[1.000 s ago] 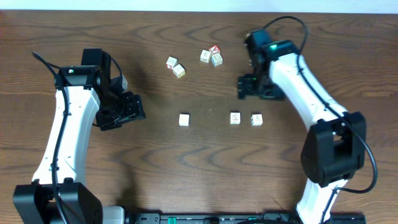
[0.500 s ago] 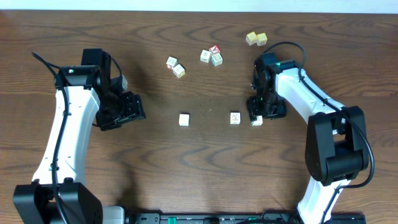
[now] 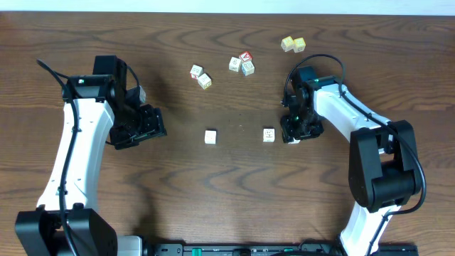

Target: Lift 3 blocks

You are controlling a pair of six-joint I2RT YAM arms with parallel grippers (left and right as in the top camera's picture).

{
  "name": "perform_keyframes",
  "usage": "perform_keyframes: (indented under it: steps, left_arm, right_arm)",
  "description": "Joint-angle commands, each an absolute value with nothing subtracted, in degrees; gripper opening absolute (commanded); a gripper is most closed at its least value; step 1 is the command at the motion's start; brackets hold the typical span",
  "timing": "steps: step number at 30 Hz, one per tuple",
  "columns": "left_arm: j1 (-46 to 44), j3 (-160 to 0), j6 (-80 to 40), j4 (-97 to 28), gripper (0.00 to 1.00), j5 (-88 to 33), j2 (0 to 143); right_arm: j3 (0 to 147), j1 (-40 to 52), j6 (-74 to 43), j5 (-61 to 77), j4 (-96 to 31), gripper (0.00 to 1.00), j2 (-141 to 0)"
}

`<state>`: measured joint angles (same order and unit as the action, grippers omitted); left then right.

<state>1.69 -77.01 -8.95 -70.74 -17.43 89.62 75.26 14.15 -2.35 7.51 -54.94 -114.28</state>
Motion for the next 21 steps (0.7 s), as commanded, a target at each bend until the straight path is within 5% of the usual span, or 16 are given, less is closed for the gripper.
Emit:
perform_keyframes:
  steps: [1,6,21]
  left_arm:
    - [1.6,-77.8,-8.4,-71.1,0.75,-16.8,89.8]
    - [1.6,-77.8,-8.4,-71.1,0.75,-16.8,89.8]
    - [1.6,-77.8,-8.4,-71.1,0.75,-16.8,89.8]
  right_arm:
    - [74.9,14.3,-3.6,8.0,-54.5,0.43,-113.5]
    - [74.9,14.3,-9.4,8.0,-52.9,0.34,-113.5]
    - [74.9,14.3,-20.9,8.0,-51.1,0.36,-113.5]
